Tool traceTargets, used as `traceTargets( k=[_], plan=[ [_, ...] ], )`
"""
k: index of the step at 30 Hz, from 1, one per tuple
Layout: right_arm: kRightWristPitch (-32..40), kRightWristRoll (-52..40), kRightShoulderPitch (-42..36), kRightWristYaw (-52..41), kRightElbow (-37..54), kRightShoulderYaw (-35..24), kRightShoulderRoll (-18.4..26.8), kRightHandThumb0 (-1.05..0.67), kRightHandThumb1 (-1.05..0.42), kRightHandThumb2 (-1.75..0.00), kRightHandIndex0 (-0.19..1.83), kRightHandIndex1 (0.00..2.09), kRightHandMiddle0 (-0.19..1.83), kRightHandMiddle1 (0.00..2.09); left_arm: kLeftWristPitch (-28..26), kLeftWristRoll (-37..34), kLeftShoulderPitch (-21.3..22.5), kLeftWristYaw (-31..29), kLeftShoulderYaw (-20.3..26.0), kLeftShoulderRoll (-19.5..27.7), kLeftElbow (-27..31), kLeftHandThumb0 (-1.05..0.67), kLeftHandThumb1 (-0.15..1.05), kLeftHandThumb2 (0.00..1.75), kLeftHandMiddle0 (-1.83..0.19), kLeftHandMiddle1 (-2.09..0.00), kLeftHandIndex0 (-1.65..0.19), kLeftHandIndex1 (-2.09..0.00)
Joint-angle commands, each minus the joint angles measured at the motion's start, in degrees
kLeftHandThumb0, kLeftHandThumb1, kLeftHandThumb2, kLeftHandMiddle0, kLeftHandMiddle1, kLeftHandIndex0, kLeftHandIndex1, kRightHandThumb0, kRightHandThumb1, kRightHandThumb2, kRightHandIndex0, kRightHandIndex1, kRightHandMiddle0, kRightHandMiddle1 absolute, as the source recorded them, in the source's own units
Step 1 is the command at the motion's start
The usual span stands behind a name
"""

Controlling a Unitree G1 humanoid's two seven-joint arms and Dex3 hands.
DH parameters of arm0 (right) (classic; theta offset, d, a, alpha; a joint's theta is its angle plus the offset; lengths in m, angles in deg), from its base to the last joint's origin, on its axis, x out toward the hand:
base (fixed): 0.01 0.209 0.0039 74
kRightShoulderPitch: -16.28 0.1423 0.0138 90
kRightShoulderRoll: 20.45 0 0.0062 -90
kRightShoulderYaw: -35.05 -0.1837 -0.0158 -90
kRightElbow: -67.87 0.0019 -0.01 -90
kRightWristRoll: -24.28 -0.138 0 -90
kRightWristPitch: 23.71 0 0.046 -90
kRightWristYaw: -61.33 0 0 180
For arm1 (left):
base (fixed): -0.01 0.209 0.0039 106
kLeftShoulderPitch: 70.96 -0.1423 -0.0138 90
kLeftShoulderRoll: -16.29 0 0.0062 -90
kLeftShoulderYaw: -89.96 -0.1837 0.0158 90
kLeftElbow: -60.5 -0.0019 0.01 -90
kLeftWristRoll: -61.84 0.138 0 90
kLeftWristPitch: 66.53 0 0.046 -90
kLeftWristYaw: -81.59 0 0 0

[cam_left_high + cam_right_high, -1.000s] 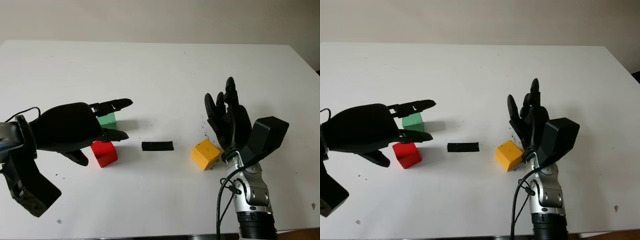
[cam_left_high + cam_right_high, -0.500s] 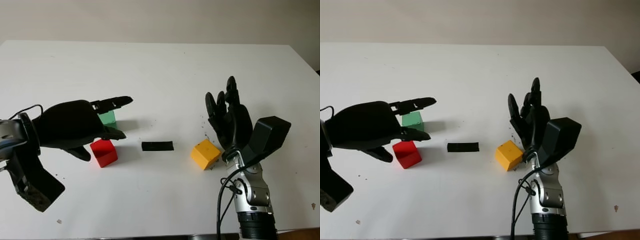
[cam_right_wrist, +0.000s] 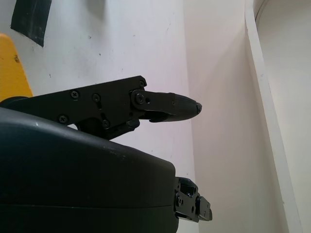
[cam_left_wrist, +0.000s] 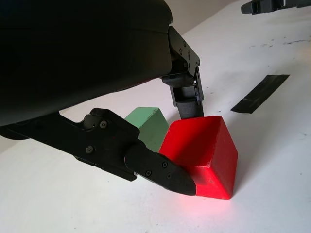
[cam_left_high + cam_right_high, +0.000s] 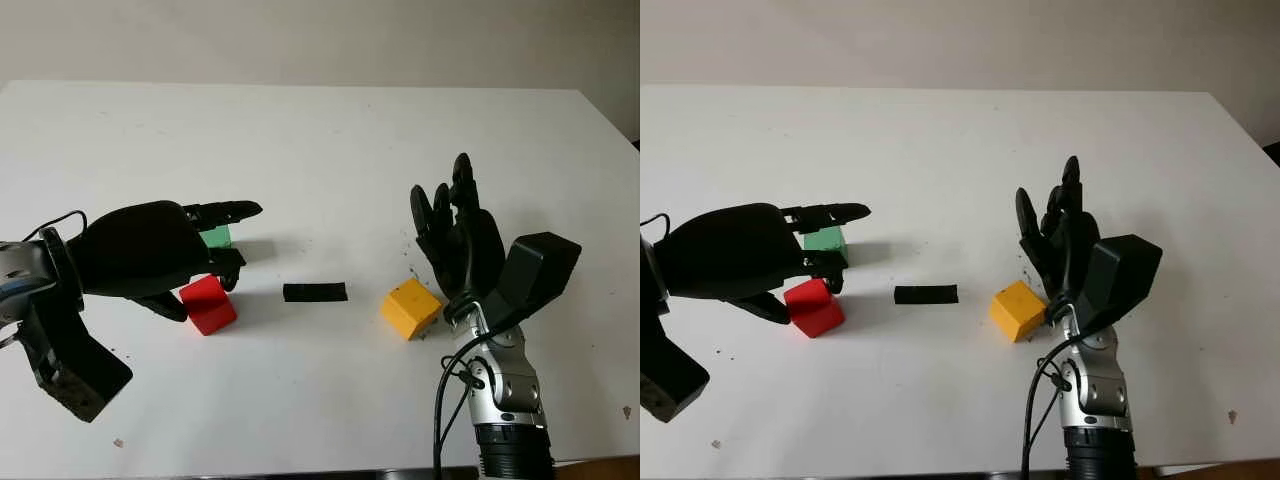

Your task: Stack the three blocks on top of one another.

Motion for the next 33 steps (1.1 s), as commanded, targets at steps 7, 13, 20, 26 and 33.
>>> traceTargets(
  k=[7, 13, 20, 26, 33],
  plan=[
    [-0.2, 0.45, -0.15, 0.27, 0.86, 0.0, 0.53, -0.38, -1.05, -0.37, -0.19, 0.01, -0.19, 0.01, -2.1, -8.24, 1.39, -6.33, -0.98, -0.56, -0.77, -0.41, 0.9, 0.06, -0.05, -0.05, -0.39, -1.24],
    [-0.26, 0.94, -0.23, 0.39, 0.95, 0.18, 0.63, -0.38, -1.05, -0.37, -0.19, 0.02, -0.19, 0.02, -4.08, -13.8, 2.6, -9.35, -0.18, -1.34, -1.36, -0.37, 0.93, 0.05, -0.05, -0.05, -0.33, -1.35],
    [-0.65, 1.88, -0.21, 0.42, 0.71, 0.33, 0.63, -0.39, -1.05, -0.36, -0.19, 0.03, -0.19, 0.03, -6.09, -18.71, 5.94, -12.09, 0.07, -2.31, -2.05, -0.41, 0.94, 0.06, -0.04, -0.05, -0.27, -1.43],
    [-0.87, 2.41, -0.27, 0.36, 0.75, 0.43, 0.63, -0.39, -1.05, -0.37, -0.19, 0.03, -0.19, 0.03, -6.61, -19.59, 11.9, -14.8, -1.54, -4.7, -3.2, -0.42, 0.98, 0.07, -0.05, -0.06, -0.25, -1.43],
    [-1.58, 3.84, -0.57, 0.6, 0.71, 0.93, 0.69, -0.39, -1.05, -0.37, -0.18, 0.04, -0.19, 0.03, -5.37, -20.46, 20.37, -16.55, -5.19, -12.05, -10.94, -0.42, 0.97, 0.05, -0.08, -0.06, -0.3, -1.48]
  ],
)
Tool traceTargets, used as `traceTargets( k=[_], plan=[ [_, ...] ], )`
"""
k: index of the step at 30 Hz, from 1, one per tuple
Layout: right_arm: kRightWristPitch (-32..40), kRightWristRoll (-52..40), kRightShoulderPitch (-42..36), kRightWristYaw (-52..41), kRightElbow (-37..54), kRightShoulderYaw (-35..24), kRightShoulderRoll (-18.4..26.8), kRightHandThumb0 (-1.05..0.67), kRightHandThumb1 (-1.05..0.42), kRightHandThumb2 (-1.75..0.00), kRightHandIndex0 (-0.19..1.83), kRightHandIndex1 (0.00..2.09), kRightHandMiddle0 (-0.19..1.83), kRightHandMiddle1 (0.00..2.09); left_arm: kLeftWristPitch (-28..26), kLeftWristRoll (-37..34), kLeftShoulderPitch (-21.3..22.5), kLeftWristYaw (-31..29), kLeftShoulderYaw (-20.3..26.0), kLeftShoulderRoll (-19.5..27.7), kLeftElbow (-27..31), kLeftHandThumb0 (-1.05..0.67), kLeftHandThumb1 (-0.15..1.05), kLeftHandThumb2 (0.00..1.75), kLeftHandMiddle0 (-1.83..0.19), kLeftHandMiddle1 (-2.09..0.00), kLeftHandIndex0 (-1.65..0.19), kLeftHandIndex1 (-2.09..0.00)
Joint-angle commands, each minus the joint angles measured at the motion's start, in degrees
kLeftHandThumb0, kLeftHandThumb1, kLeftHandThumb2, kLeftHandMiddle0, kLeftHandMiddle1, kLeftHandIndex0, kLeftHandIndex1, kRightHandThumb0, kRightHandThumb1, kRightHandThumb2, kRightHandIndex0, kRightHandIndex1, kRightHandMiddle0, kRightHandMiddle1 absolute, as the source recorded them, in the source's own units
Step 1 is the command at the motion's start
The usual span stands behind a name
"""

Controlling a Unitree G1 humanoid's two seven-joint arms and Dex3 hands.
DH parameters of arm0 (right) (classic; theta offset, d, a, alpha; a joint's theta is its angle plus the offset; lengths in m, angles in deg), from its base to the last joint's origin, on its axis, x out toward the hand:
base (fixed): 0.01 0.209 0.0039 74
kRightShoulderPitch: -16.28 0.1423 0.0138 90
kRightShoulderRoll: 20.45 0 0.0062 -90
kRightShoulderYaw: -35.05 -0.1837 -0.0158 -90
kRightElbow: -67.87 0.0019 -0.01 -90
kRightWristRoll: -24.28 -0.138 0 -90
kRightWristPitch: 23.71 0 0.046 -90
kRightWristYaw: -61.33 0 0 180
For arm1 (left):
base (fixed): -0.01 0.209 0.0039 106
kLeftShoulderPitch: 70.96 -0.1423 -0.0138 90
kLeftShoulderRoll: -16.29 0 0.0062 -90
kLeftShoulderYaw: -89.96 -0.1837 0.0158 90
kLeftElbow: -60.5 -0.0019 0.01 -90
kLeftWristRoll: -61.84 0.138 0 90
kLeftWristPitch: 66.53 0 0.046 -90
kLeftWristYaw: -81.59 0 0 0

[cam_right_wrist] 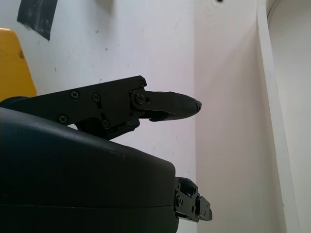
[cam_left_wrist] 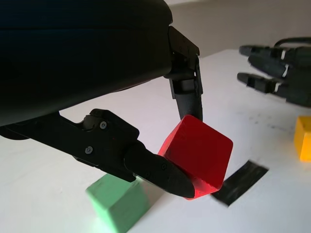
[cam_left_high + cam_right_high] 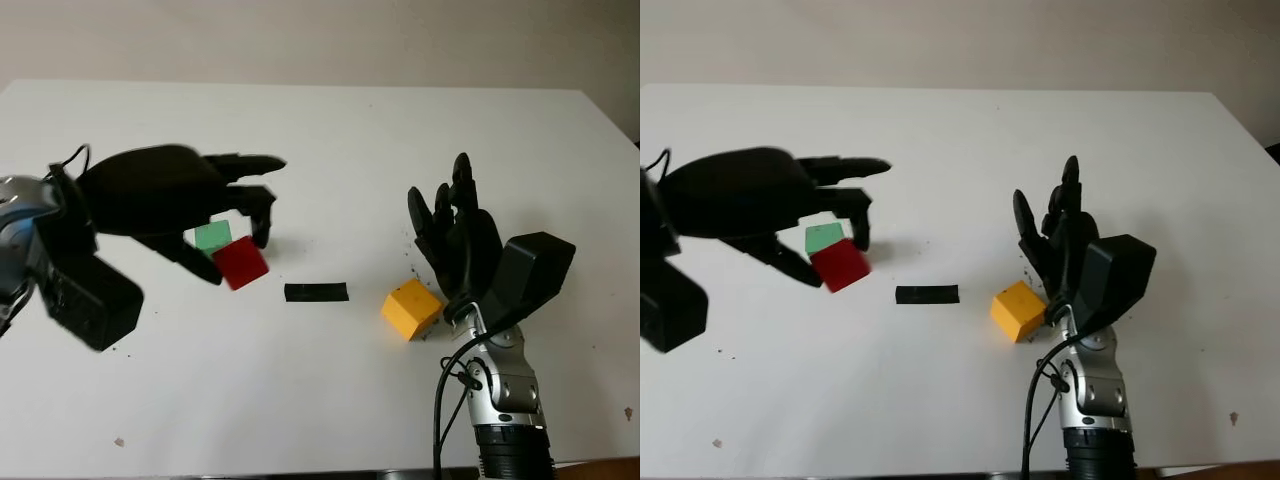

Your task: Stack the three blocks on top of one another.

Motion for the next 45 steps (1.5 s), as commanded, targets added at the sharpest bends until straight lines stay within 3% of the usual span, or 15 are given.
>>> traceTargets(
  k=[1, 9, 16, 25, 31, 45],
  plan=[
    [-0.65, 0.1, -0.27, 0.04, 0.87, 0.15, 0.55, -0.39, -1.05, -0.38, -0.19, 0.04, -0.19, 0.03, 0.22, -1.11, 3.31, -0.77, -1.35, -2.48, -2.99, -0.42, 0.97, 0.05, -0.08, -0.06, -0.32, -1.47],
    [-0.77, -0.27, -0.53, 0.51, 1.07, -0.2, 0.1, -0.39, -1.05, -0.35, -0.17, 0.05, -0.17, 0.05, -0.07, -1.6, 10.87, -4.14, -5.58, -11.98, -13.95, -0.42, 0.99, 0.06, -0.08, -0.06, -0.35, -1.45],
    [-0.67, 0.07, -0.46, 0.39, 1.23, -0.13, 0.46, -0.38, -1.05, -0.35, -0.18, 0.05, -0.18, 0.05, 0.17, 1.52, 13.62, -5.4, -9.44, -16.84, -17.92, -0.45, 0.98, 0.05, -0.06, -0.05, -0.44, -1.44],
    [-0.36, 0.73, -0.31, 0.64, 1.24, 0.02, 0.44, -0.39, -1.05, -0.34, -0.17, 0.06, -0.18, 0.05, 1.65, 2.73, 14.36, -6.73, -11.55, -19.33, -21.83, -0.44, 0.93, 0.04, -0.15, -0.08, -0.55, -1.41],
    [-1.0, 0.49, -0.29, 0.28, 0.97, -0.02, 0.45, -0.4, -1.05, -0.34, -0.17, 0.05, -0.18, 0.05, 3.3, 3.71, 14.58, -6.37, -11.95, -19.62, -23.93, -0.4, 0.93, 0.05, -0.11, -0.06, -0.5, -1.44],
    [-0.08, -0.48, -0.74, -0.16, 2.07, -0.34, 0.37, -0.39, -1.05, -0.34, -0.18, 0.05, -0.19, 0.05, 6.8, 11.12, 15.59, 1.12, -14.14, -19.93, -27.29, -0.36, 0.94, 0.05, -0.12, -0.06, -0.41, -1.54]
  ],
)
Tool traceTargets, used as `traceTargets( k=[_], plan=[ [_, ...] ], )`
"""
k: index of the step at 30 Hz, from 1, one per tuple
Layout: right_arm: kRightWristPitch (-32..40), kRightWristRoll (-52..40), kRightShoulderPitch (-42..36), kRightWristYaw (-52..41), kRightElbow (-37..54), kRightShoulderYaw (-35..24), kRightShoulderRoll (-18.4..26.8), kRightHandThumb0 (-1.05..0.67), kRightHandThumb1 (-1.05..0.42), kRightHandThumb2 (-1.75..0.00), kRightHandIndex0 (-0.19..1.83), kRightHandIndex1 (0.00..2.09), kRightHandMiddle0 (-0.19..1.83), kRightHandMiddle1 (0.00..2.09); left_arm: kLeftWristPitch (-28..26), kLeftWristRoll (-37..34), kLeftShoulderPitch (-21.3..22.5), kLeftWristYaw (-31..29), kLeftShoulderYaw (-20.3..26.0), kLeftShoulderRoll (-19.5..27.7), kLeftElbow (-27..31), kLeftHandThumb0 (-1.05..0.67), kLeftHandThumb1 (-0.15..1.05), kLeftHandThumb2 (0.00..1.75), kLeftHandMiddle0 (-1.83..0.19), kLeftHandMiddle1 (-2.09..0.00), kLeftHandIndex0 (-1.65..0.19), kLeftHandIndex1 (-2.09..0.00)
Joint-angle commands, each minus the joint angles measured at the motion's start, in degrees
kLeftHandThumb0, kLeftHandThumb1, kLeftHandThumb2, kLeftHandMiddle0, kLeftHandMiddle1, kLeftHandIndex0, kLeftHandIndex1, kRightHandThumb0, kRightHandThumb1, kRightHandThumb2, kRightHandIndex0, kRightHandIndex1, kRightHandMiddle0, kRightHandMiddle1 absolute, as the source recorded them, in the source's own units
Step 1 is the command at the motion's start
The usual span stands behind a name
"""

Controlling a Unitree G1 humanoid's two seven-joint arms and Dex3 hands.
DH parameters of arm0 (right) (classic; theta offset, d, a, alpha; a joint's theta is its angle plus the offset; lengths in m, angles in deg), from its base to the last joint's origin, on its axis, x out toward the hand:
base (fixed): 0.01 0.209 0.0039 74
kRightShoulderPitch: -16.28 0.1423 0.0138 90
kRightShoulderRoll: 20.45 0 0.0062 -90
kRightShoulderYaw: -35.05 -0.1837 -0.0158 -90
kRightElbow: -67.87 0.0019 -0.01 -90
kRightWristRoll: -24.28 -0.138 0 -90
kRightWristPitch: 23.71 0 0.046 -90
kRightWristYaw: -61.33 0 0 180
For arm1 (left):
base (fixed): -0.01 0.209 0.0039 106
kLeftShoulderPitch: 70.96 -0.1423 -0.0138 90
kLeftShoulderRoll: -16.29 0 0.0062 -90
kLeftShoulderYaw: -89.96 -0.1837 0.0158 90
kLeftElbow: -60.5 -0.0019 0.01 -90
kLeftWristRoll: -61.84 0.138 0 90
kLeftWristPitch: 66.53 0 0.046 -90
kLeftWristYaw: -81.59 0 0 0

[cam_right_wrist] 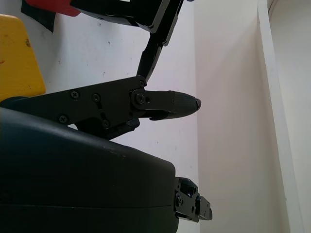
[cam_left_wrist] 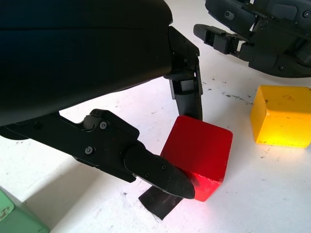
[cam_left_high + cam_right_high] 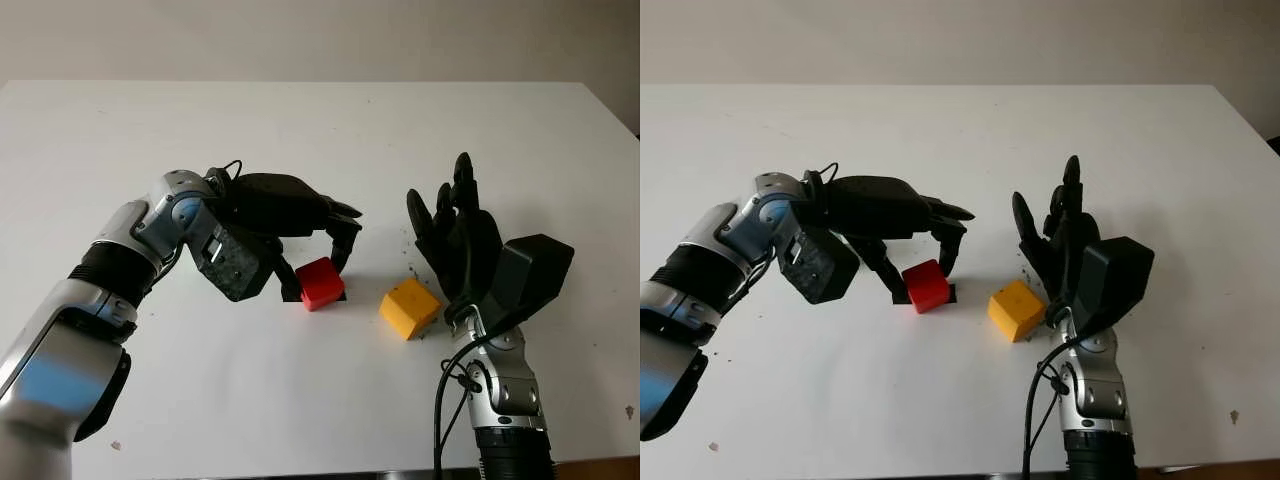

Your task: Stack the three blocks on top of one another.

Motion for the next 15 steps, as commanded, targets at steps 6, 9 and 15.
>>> traceTargets(
  k=[6, 9, 15],
  plan=[
    [-0.16, -0.7, -0.41, -0.42, 1.41, -0.08, 0.44, -0.38, -1.05, -0.35, -0.19, 0.05, -0.19, 0.04, 0.79, 2.72, 0.91, 3.75, -1.0, 0.41, -0.23, -0.38, 0.93, 0.05, -0.17, -0.08, -0.4, -1.52],
    [-0.35, -0.55, -0.48, -0.31, 1.38, 0.0, 0.41, -0.38, -1.05, -0.34, -0.19, 0.05, -0.19, 0.04, 0.9, 3.29, 0.87, 4.6, -1.13, 0.55, -0.09, -0.4, 0.94, 0.05, -0.15, -0.07, -0.39, -1.51],
    [-0.23, -0.78, -0.31, -0.13, 1.28, -0.07, 0.33, -0.39, -1.05, -0.33, -0.18, 0.05, -0.19, 0.05, 0.5, 3.55, 0.56, 5.04, -1.22, 0.7, 0.21, -0.44, 0.92, 0.05, -0.16, -0.07, -0.38, -1.45]
  ],
)
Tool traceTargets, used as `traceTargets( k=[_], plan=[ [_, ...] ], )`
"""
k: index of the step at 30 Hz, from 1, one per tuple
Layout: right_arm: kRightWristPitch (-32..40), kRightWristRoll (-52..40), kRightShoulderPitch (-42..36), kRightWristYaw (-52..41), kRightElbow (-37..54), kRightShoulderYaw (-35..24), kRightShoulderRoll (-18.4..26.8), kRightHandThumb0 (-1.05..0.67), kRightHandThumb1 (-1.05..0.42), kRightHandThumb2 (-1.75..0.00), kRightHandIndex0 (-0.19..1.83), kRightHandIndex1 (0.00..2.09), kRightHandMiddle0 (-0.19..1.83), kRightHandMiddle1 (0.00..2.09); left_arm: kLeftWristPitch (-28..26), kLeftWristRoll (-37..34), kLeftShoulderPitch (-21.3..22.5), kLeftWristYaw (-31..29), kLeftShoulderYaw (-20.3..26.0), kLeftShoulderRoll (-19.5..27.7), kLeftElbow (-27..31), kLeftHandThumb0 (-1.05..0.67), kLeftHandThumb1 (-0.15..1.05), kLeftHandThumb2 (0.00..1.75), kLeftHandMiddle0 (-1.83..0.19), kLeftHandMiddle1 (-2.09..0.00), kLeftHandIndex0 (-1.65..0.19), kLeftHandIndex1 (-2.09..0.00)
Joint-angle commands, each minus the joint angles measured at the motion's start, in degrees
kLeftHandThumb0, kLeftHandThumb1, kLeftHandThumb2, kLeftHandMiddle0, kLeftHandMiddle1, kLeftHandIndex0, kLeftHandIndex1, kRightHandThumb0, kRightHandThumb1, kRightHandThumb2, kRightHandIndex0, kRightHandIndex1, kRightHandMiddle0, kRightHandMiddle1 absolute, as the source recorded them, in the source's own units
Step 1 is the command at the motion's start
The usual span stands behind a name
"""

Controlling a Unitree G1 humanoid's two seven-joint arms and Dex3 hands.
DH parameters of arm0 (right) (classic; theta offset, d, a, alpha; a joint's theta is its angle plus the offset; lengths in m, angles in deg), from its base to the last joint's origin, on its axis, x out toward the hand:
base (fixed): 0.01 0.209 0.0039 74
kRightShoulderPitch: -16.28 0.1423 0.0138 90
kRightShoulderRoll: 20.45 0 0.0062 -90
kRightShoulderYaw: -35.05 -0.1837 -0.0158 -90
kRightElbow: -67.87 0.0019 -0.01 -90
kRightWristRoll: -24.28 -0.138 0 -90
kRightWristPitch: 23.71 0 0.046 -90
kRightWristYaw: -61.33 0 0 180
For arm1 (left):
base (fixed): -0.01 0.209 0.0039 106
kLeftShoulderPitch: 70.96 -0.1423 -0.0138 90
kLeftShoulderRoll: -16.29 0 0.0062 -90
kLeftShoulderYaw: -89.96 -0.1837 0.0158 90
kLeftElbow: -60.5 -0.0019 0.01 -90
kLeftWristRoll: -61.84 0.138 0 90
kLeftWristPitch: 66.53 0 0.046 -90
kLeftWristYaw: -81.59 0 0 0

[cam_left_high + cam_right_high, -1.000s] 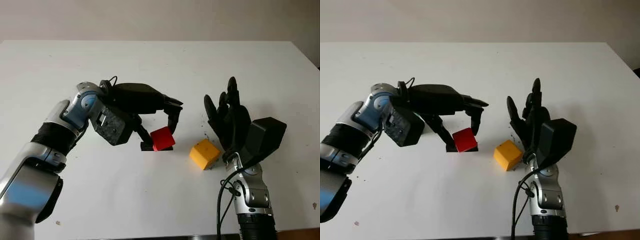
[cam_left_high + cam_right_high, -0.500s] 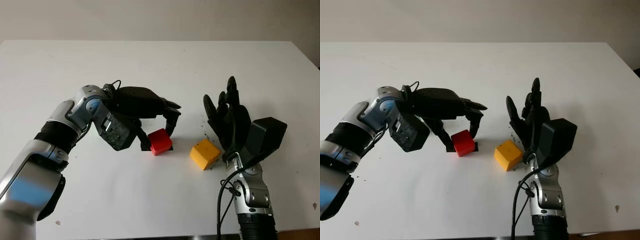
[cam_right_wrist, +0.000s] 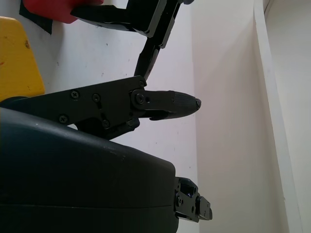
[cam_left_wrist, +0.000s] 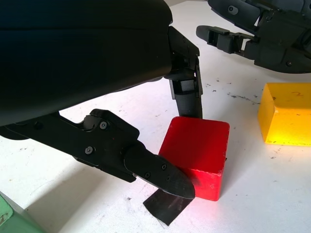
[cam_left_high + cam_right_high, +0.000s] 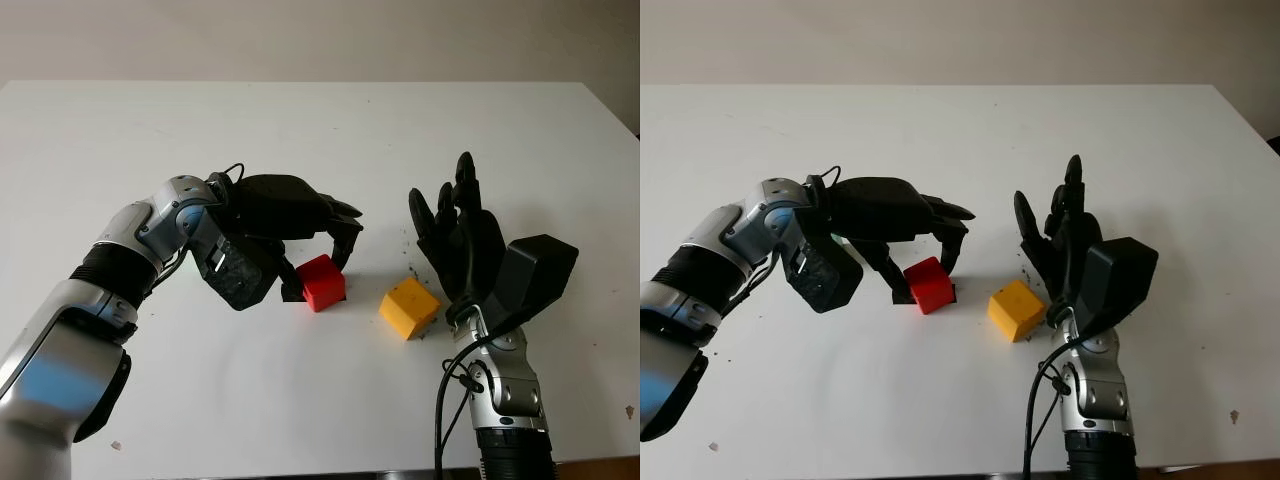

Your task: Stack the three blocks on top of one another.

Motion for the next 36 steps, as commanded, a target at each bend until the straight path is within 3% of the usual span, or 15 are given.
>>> traceTargets(
  k=[1, 13, 16, 20, 23, 31, 36],
  plan=[
    [-0.32, 0.14, -0.18, 0.11, 1.04, 0.15, 0.44, -0.39, -1.05, -0.33, -0.18, 0.05, -0.18, 0.05, 0.02, -0.11, 0.45, 0.27, -0.24, 0.46, 0.41, -0.45, 0.91, 0.05, -0.17, -0.07, -0.36, -1.42],
    [-0.31, 0.32, -0.33, 0.48, 1.27, 0.35, 0.28, -0.38, -1.05, -0.33, -0.17, 0.06, -0.18, 0.05, -0.75, -0.39, -0.62, -0.8, -0.4, 1.64, 3.0, -0.51, 0.87, 0.05, -0.18, -0.07, -0.25, -1.06],
    [-0.74, 0.06, -0.31, 0.19, 1.13, 0.22, 0.25, -0.39, -1.05, -0.33, -0.18, 0.05, -0.19, 0.05, -0.43, -1.39, -1.17, -2.04, -0.17, 2.56, 4.03, -0.54, 0.85, 0.05, -0.09, -0.04, -0.15, -0.81],
    [-0.74, 0.19, -0.26, 0.48, 1.11, 0.15, 0.16, -0.39, -1.05, -0.34, -0.18, 0.05, -0.18, 0.05, 0.35, -0.46, -2.2, -1.87, -0.1, 4.71, 6.9, -0.67, 0.87, 0.06, 0.12, -0.03, 0.03, -0.27],
    [-0.57, -0.16, -0.22, 0.15, 1.0, 0.01, 0.28, -0.39, -1.05, -0.34, -0.18, 0.05, -0.19, 0.05, 0.71, -0.82, -3.31, -1.41, 0.61, 6.31, 8.63, -0.72, 0.86, 0.06, 0.18, -0.01, 0.15, -0.13],
    [-0.57, -0.82, 0.05, -0.34, 0.81, -0.27, 0.94, -0.38, -1.05, -0.34, -0.19, 0.05, -0.19, 0.05, -4.01, -2.11, -6.97, -1.13, 4.14, 11.09, 14.96, -0.78, 0.87, 0.05, 0.19, 0.0, 0.19, 0.0],
    [-0.3, 0.23, 0.09, -0.67, 1.43, 0.03, 2.1, -0.39, -1.05, -0.35, -0.18, 0.05, -0.19, 0.05, -12.12, -13.68, -12.32, -4.25, 11.13, 13.18, 19.4, -0.87, 0.89, 0.06, 0.19, 0.0, 0.19, 0.0]
  ],
)
